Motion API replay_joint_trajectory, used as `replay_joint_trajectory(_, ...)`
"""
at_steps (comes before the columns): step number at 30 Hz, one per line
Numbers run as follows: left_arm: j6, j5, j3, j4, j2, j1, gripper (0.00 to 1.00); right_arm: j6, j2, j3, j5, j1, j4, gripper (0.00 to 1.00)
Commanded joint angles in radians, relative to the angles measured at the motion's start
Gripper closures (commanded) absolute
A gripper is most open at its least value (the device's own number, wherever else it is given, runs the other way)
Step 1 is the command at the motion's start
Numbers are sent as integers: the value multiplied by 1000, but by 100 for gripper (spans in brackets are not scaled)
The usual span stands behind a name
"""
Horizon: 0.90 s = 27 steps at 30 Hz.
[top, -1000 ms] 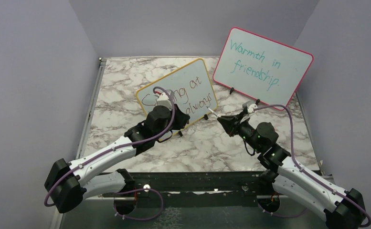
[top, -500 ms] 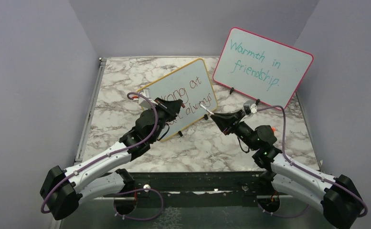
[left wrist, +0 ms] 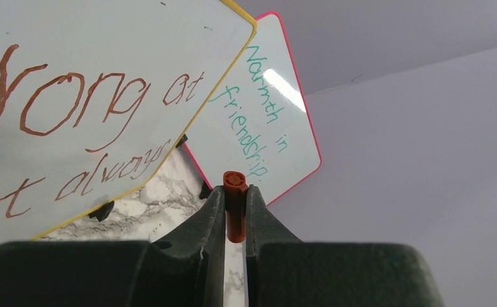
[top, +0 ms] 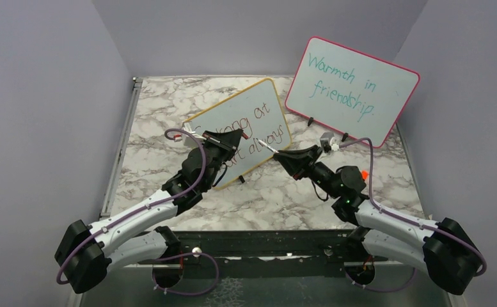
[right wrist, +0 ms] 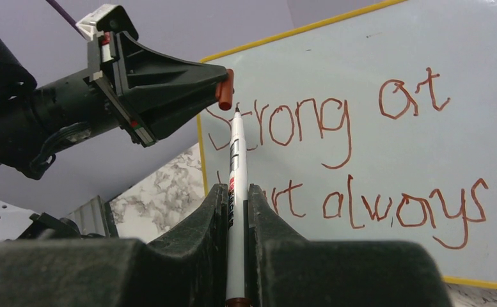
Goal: Write a sentence on the whiteboard
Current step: Close the whiteboard marker at the center of the board.
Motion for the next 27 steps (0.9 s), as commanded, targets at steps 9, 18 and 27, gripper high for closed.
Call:
replay_joint_trajectory(9,-115,-19,-1,30,25,3,100,-27,61,65,-61,20,59,99)
replay_joint_trajectory(18,-124,3,6,30,32,3,100,-35,72,68,-50,27,59,99)
replay_joint_trajectory(27,-128,46,16,38,50,2,100,-38,78,61,-28,29,61,99)
